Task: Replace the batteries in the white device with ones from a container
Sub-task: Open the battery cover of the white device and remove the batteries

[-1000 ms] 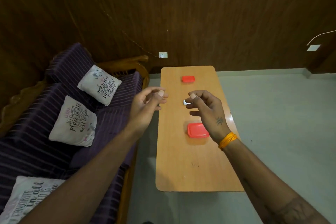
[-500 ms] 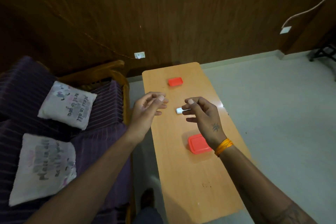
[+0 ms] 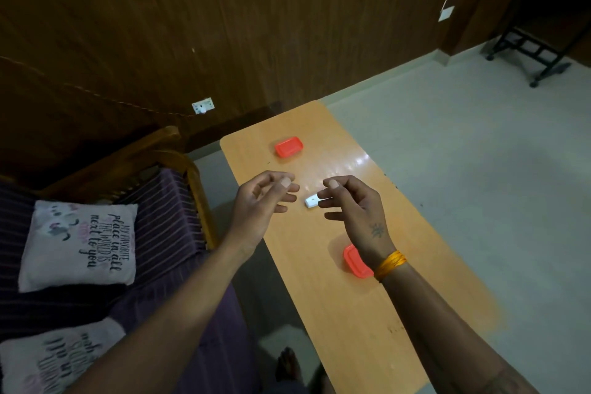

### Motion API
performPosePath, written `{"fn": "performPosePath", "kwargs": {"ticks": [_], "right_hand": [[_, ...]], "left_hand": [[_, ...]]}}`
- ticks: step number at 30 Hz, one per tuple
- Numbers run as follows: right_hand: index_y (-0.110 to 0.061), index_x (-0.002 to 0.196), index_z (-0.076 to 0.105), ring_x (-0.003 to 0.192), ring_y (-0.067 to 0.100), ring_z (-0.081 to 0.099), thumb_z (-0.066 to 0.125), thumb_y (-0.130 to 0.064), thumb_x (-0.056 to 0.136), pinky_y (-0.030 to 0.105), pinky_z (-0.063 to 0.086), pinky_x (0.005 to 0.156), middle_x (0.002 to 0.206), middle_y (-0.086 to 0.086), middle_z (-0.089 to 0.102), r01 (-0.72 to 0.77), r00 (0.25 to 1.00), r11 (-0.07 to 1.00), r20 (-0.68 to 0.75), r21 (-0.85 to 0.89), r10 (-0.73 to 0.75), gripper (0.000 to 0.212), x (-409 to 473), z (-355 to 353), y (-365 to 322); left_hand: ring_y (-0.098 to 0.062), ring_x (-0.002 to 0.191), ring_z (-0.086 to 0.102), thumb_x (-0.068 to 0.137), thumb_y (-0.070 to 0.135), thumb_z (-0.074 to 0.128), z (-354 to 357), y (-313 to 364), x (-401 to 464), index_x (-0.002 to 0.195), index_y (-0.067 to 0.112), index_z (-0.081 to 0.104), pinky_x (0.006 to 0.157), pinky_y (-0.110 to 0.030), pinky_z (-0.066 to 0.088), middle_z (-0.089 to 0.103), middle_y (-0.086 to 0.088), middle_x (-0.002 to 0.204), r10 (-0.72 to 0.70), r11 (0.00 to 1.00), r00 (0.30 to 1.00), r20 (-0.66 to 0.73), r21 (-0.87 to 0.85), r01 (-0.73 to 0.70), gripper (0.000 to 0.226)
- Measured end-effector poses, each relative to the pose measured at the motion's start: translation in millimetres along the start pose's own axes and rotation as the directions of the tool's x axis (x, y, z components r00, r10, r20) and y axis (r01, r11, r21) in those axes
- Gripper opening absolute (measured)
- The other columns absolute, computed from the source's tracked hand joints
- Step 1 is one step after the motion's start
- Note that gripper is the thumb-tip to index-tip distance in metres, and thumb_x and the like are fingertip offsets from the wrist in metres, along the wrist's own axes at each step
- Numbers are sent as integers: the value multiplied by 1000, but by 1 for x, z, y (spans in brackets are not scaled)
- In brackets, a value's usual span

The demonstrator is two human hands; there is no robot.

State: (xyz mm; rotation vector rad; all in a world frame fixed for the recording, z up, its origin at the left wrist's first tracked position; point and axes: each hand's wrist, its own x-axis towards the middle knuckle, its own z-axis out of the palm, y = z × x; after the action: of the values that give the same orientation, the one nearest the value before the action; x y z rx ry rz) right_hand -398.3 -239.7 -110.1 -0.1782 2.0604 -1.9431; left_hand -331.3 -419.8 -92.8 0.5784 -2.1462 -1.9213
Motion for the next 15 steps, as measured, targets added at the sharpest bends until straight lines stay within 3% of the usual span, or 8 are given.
{"fn": "performPosePath", "kwargs": {"ticks": [8, 15], "right_hand": [[-11, 110, 74, 91, 25, 77, 59, -29, 107, 53, 63, 83, 99, 10, 78, -12, 999, 1000, -41, 12, 13, 24, 14, -18, 6], [-12, 108, 74, 91, 23, 78, 59, -30, 106, 55, 63, 85, 98, 7, 79, -57, 990, 998, -130, 13, 58, 24, 41, -15, 16]], "left_hand": [[-21, 100, 78, 93, 42, 61, 15, -6, 18, 117, 13, 74, 84, -37, 62, 82, -1, 106, -3, 1000, 1000, 24, -16, 4, 40], [-22, 98, 78, 95, 39, 62, 13, -14, 65, 115, 14, 75, 87, -44, 61, 82, -2, 106, -27, 1000, 994, 103, -2, 28, 34]]}}
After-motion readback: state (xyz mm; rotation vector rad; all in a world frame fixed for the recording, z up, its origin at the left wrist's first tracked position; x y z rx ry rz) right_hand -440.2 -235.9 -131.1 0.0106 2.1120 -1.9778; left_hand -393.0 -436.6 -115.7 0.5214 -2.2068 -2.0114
